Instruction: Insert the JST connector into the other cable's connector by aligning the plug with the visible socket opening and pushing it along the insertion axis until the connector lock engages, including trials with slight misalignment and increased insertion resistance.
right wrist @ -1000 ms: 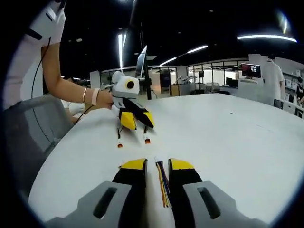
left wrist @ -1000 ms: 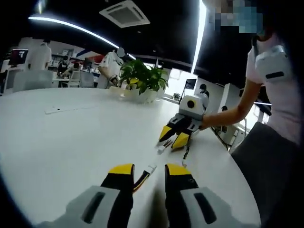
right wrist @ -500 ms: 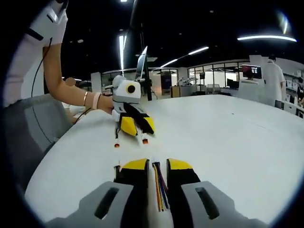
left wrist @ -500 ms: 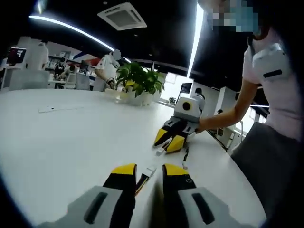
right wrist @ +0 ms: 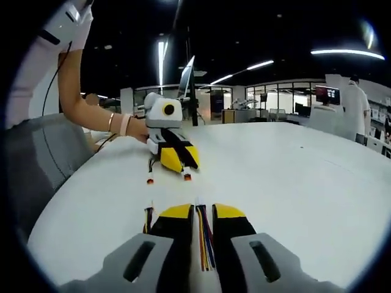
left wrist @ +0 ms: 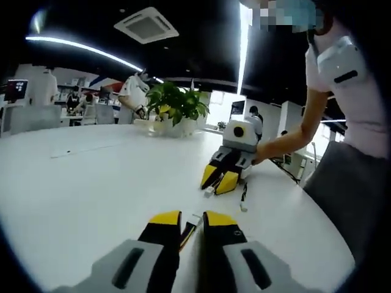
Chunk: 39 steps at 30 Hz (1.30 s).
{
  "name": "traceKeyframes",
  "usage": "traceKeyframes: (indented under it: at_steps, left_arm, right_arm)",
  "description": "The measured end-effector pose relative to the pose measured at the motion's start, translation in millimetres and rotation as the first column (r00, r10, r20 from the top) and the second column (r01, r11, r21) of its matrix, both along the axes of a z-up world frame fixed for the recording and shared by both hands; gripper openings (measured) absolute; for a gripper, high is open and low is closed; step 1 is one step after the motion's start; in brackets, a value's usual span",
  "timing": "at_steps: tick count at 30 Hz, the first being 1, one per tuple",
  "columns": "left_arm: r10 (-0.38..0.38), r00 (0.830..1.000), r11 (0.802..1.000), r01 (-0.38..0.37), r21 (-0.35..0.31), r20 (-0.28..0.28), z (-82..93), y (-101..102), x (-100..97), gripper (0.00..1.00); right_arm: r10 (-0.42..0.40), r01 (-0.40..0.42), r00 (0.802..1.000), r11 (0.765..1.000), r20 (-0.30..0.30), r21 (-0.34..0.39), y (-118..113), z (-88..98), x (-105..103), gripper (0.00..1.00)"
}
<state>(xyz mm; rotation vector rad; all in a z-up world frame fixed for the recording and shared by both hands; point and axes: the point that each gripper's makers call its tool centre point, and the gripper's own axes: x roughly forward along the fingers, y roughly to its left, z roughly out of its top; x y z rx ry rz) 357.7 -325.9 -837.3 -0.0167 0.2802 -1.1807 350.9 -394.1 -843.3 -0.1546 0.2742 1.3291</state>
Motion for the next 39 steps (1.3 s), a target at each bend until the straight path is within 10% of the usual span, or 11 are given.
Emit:
traceKeyframes:
  at_steps: [39]
  left_arm:
    - [-0.026, 0.996, 0.999, 0.024, 0.035, 0.082, 7.1, -6, -12.0, 0.0]
  right_arm:
    - [0.003, -0.003, 1.0, 1.0, 0.011, 0.022, 11, 0.2, 3, 0.05]
